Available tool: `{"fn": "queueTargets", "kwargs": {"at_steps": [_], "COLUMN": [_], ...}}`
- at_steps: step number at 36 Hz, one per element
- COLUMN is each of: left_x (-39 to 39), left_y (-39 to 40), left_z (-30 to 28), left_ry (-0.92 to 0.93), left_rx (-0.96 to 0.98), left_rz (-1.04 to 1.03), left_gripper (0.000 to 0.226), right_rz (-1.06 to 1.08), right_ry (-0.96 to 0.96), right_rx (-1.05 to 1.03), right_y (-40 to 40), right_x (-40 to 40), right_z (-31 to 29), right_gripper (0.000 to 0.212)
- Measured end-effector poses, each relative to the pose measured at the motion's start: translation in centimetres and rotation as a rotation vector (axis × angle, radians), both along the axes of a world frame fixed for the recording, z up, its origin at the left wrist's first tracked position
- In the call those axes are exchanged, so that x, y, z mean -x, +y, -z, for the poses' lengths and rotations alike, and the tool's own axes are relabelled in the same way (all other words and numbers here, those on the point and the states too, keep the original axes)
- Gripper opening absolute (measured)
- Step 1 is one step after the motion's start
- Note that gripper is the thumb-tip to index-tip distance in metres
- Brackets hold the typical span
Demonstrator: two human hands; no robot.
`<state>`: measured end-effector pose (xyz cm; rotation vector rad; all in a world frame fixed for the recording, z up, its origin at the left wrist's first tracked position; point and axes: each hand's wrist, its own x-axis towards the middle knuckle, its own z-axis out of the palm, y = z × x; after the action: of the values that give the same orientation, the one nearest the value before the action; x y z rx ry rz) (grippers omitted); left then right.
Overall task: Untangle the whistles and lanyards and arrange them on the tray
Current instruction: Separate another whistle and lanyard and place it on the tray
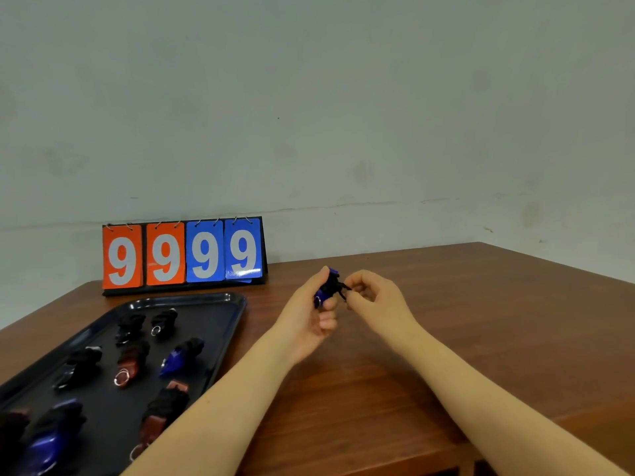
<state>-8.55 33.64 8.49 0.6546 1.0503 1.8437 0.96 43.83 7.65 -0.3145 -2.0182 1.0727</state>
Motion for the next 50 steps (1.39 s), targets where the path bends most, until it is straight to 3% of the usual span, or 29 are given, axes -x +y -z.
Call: {"fn": "queueTargets", "kwargs": {"at_steps": [5,10,14,18,23,30,34,39,43,45,47,50], "left_x": [0.3,-0.1,0.0,0.4,0.8,0.5,0.0,-0.1,0.0,0.1,0.3,0.5], "left_y": [0.3,0.5,0.5,0.4,0.2,0.2,0.0,-0.2,0.0,0.2,0.3,0.3], "left_z": [0.6,0.6,0.5,-0.2,-0.2,-0.1,-0.5,-0.4,-0.3,0.0,0.4,0.7], "left_ry": [0.162,0.113,-0.066,-0.252,-0.285,-0.276,-0.236,-0.210,-0.200,-0.192,-0.162,-0.058], "left_rx": [0.086,0.108,0.065,-0.066,-0.068,-0.066,-0.078,-0.094,-0.046,0.015,0.073,0.141], "left_rz": [-0.138,-0.118,-0.061,-0.016,0.021,0.010,0.021,0.019,0.008,0.004,-0.007,-0.070], "left_gripper": [0.043,0.038,0.037,0.036,0.037,0.038,0.038,0.031,0.025,0.026,0.027,0.025], "right_rz": [-0.014,-0.061,-0.070,-0.120,-0.380,-0.561,-0.621,-0.619,-0.465,-0.290,-0.097,0.035], "right_ry": [0.017,-0.002,-0.017,0.034,0.162,0.261,0.288,0.232,0.190,0.132,0.022,-0.099], "right_rx": [0.000,0.025,0.061,0.348,0.735,0.938,0.995,0.829,0.618,0.372,-0.029,-0.486], "right_y": [-0.1,0.0,-0.2,0.0,-0.2,-0.1,0.2,0.4,0.2,0.0,0.0,0.0], "right_x": [-0.1,0.0,0.1,0.2,0.1,-0.4,-0.5,0.0,-0.1,-0.2,-0.4,-0.5], "right_z": [-0.1,0.0,-0.2,-0.5,-0.8,-1.2,-1.1,-0.9,-0.9,-0.6,-0.2,0.4], "right_gripper": [0.013,0.019,0.013,0.017,0.027,0.012,0.014,0.013,0.017,0.017,0.016,0.015]}}
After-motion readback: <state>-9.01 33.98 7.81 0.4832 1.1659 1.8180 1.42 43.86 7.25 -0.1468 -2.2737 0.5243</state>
